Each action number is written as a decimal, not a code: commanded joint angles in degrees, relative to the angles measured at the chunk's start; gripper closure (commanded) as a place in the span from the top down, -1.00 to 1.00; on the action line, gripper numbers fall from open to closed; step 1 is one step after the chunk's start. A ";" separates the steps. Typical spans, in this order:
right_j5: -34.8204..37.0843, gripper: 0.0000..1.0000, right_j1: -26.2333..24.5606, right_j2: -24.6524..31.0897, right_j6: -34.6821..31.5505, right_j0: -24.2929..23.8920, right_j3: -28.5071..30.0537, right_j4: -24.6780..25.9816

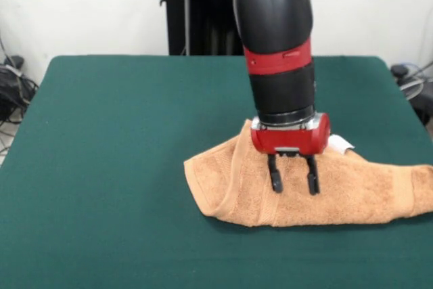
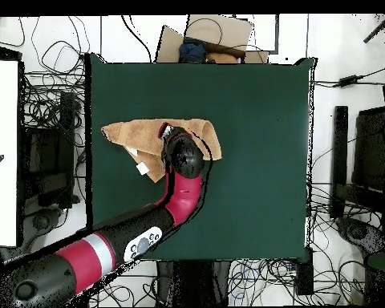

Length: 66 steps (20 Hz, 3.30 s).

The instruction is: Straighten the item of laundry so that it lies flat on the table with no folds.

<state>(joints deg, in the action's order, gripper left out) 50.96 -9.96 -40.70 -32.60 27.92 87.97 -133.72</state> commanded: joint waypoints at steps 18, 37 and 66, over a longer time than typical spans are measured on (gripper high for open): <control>-6.04 1.00 -2.71 9.11 -10.49 -3.64 -2.91 18.96; -10.92 1.00 5.06 10.88 -21.23 -5.40 3.38 37.09; -6.67 1.00 7.74 12.95 -35.91 -9.63 4.46 58.00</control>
<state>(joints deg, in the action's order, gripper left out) 41.35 -0.18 -38.65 -46.64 21.16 89.86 -84.47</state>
